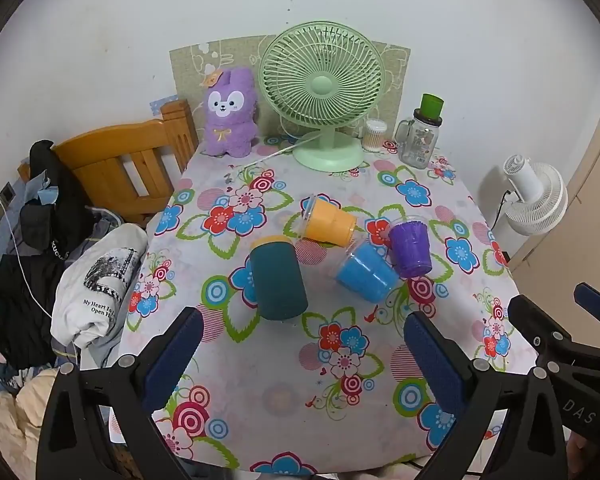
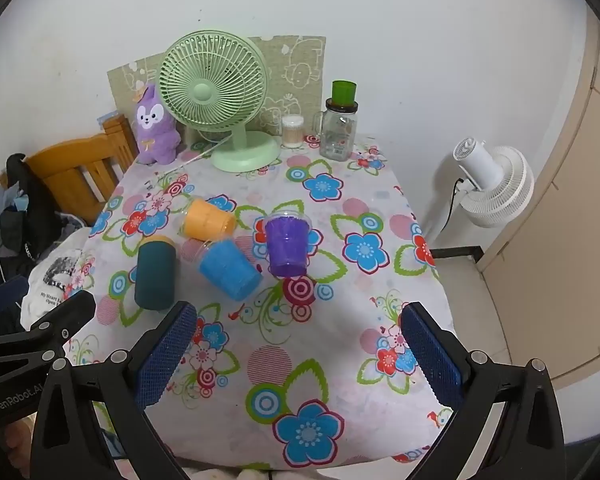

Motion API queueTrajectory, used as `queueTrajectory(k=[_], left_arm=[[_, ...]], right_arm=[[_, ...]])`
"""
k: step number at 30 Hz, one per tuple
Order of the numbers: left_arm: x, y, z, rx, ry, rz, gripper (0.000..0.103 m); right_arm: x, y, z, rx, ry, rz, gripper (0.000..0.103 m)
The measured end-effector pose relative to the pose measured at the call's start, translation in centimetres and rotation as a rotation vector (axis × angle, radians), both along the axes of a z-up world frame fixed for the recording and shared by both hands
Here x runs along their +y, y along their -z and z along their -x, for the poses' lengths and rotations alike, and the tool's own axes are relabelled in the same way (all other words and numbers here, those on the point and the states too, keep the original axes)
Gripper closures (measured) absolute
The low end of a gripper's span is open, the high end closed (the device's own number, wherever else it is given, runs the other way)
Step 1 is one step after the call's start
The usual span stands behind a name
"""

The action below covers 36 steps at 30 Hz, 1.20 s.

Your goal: Flip cup upside down

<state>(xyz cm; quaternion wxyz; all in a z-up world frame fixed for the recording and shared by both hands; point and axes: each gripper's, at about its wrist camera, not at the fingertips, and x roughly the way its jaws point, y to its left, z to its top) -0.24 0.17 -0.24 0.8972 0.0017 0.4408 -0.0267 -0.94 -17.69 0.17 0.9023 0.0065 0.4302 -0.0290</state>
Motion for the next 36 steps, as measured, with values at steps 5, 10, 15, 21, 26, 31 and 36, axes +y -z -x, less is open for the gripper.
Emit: queueTrajectory(k=[5, 10, 15, 21, 26, 31, 36], left_arm=[[-0.1, 0.2, 0.0, 0.009, -0.004, -0.006, 0.002], [-0.2, 0.3, -0.2, 0.015, -0.006, -0.004, 0.002], [-0.3, 0.4, -0.5, 0.022, -0.009, -0.006, 0.002], [-0.2, 0.5, -0.4, 0.023, -0.006, -0.008, 0.002], [-0.4, 0.8, -0.6, 0.029, -0.001, -0.010, 0.002], [-0.8, 0.9, -1.0, 0.037, 0.005, -0.014, 0.002], [-1.2, 0.8, -1.5, 0.054, 0.007, -0.014, 0.002]], right_arm=[[0.0, 0.0, -0.1, -0.002, -0.003, 0.002, 0.000], [0.2, 0.6, -0.3, -0.006, -0.002, 0.004, 0.000], [0.1, 0.4, -0.3, -0.011, -0.002, 0.004, 0.000], [0.1, 0.3, -0.3, -0.012, -0.002, 0.005, 0.000], [0.1, 0.3, -0.3, -0.013, 0.000, 0.003, 0.001], [-0.4, 0.7, -0.7, -0.009, 0.003, -0.001, 0.001], [-0.6, 0.8, -0.9, -0.019, 0.004, 0.002, 0.001]])
